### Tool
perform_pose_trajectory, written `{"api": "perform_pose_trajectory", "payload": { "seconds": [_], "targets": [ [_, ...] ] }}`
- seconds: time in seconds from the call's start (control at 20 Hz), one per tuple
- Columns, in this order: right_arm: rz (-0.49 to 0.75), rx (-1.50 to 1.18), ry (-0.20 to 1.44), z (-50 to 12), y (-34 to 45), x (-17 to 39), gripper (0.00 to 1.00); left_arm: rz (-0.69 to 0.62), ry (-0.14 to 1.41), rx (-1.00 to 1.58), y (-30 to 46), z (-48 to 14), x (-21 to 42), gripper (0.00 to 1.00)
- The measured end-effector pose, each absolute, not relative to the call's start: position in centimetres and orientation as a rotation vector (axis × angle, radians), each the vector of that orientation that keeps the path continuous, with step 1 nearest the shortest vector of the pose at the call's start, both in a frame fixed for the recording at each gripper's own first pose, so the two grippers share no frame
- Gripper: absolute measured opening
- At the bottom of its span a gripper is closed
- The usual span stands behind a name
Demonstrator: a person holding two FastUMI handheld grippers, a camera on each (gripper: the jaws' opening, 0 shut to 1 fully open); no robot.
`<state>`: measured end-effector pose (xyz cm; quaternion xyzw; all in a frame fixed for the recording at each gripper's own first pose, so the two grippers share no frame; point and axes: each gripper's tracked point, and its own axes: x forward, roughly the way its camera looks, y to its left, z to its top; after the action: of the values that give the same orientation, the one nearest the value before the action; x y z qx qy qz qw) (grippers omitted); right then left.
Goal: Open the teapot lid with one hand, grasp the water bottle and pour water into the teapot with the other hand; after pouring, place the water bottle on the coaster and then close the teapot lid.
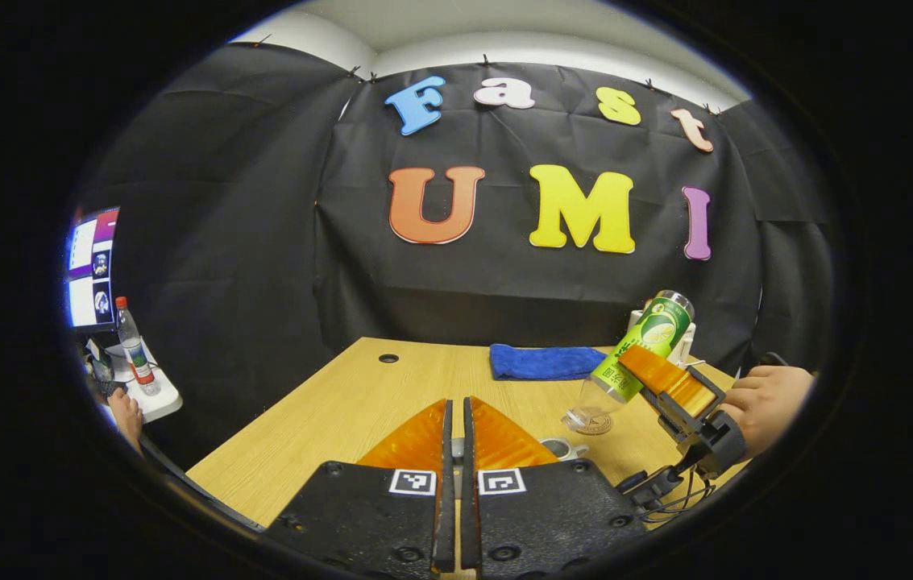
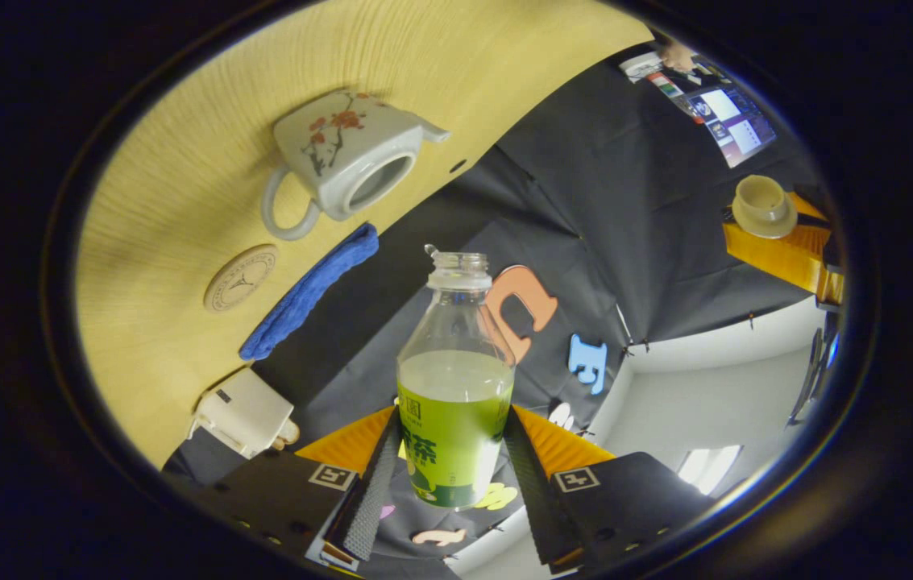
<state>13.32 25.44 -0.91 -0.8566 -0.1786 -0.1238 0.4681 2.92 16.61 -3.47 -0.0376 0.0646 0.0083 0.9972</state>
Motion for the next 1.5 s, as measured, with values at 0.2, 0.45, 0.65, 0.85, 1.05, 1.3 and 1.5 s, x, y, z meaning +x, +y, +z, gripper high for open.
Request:
{"api": "perform_pose_trajectory", "payload": {
  "seconds": [0.2,0.45,0.65,0.85,1.05,1.3,1.5],
  "targets": [
    [-0.254,-1.964,-0.412,-1.7,24.8,14.2,0.75,0.032,0.144,-0.083,17.4,-4.0,3.2,0.05],
    [-0.181,-1.695,-0.307,-3.1,23.2,15.4,0.76,0.041,0.175,-0.097,18.4,-5.4,3.7,0.05],
    [-0.112,-1.449,-0.219,-4.1,21.8,16.1,0.74,0.05,0.191,-0.093,18.6,-5.9,4.1,0.05],
    [-0.019,-1.096,-0.088,-4.9,21.0,17.2,0.77,0.055,0.202,-0.083,18.5,-6.2,4.2,0.05],
    [0.018,-0.768,0.007,-4.7,19.6,18.9,0.74,0.047,0.208,-0.069,17.9,-6.4,4.3,0.05],
    [0.048,-0.308,0.075,-4.1,17.6,21.1,0.74,0.057,0.209,-0.05,18.0,-6.3,4.2,0.05],
    [0.082,0.001,0.151,-5.3,17.9,22.9,0.75,0.085,0.214,-0.048,18.8,-6.6,4.3,0.05]
  ]
}}
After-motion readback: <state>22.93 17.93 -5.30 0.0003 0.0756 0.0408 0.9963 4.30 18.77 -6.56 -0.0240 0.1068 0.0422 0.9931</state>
